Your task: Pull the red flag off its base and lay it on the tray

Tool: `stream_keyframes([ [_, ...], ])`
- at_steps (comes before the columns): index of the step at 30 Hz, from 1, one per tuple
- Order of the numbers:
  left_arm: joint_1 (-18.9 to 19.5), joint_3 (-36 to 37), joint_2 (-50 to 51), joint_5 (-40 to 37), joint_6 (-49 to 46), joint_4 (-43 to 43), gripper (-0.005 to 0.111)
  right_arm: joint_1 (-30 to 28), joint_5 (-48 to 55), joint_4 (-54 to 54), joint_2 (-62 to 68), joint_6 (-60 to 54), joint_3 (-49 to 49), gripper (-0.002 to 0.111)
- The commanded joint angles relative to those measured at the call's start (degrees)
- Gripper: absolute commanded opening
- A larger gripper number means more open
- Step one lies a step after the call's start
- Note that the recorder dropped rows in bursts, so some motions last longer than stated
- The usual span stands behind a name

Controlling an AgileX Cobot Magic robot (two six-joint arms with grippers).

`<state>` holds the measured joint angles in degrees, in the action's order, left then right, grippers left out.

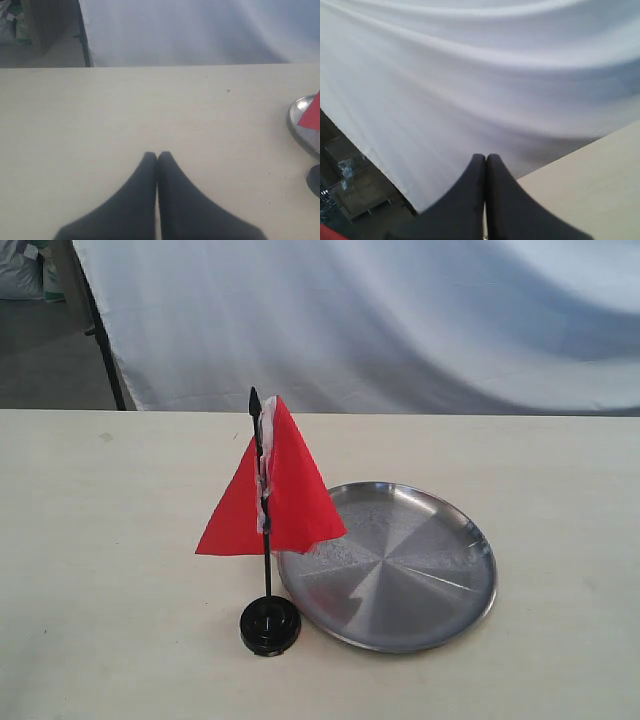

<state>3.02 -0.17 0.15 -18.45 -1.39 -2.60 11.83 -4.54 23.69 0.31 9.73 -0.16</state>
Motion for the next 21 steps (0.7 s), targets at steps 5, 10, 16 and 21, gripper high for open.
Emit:
stream_keyframes([
  [5,0.11,0.17,-0.15,0.04,-0.16,-0.56,0.0,-0.19,4.54,-2.79,-0.31,-0.83,-5.37,0.0],
  [10,0.11,0.17,-0.15,0.04,-0.16,-0.56,0.0,-0.19,12.17,-3.46,-0.31,-6.43,-14.05,0.0],
  [16,0.11,0.17,-0.15,0.04,-0.16,-0.56,0.0,-0.19,17.91,-2.28,3.61,-10.23,-17.79,0.0],
  [21,0.11,0.17,-0.15,0.04,-0.16,-0.56,0.0,1.21,23.64,12.76,13.3,-27.75,-19.4,0.0],
])
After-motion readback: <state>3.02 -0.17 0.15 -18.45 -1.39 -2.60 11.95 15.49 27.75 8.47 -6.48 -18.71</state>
